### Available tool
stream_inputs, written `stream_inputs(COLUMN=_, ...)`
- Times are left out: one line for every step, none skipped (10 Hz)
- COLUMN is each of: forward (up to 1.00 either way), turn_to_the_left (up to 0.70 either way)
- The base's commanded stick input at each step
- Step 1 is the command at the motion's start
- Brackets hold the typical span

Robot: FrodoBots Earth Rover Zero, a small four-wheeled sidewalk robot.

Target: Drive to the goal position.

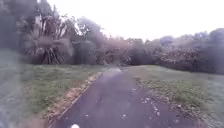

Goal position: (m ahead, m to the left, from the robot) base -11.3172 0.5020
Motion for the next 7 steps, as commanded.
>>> stream_inputs(forward=0.60, turn_to_the_left=0.00)
stream_inputs(forward=0.60, turn_to_the_left=0.00)
stream_inputs(forward=0.60, turn_to_the_left=0.00)
stream_inputs(forward=0.60, turn_to_the_left=0.00)
stream_inputs(forward=0.60, turn_to_the_left=0.00)
stream_inputs(forward=0.60, turn_to_the_left=0.00)
stream_inputs(forward=0.60, turn_to_the_left=0.00)
